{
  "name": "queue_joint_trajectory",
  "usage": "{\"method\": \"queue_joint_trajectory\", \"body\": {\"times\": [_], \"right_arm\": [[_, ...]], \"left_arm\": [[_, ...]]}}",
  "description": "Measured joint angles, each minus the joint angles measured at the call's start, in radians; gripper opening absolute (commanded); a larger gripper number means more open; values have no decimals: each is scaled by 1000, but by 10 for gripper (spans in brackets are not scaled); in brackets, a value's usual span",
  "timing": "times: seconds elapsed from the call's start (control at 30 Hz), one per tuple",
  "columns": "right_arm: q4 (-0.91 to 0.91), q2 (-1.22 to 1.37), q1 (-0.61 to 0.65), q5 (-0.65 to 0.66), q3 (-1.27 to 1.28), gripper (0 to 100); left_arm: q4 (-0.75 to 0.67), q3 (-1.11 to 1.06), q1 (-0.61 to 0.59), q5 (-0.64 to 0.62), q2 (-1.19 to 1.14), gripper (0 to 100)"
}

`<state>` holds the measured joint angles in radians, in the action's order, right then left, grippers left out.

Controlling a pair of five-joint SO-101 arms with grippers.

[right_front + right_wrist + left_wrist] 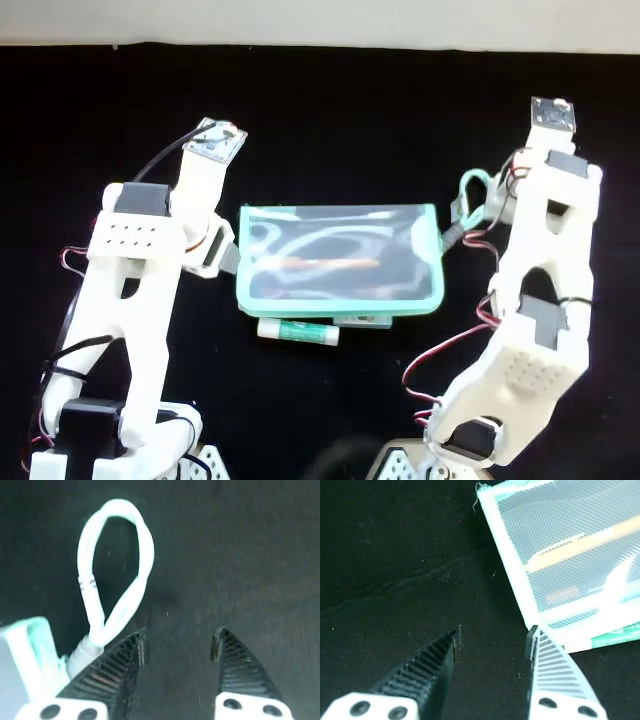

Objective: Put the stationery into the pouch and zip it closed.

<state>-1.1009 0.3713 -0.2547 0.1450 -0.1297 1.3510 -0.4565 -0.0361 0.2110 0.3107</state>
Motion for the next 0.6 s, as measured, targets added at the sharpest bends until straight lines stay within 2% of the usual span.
{"method": "queue_joint_trajectory", "body": {"times": [0.13, 0.3, 0.6], "right_arm": [[71, 21, 37, -11, 0, 216], [150, 46, 71, -106, 0, 216], [282, 180, 77, -170, -3, 214]], "left_arm": [[0, 0, 0, 0, 0, 245], [0, 0, 0, 0, 0, 245], [0, 0, 0, 0, -3, 243]]}}
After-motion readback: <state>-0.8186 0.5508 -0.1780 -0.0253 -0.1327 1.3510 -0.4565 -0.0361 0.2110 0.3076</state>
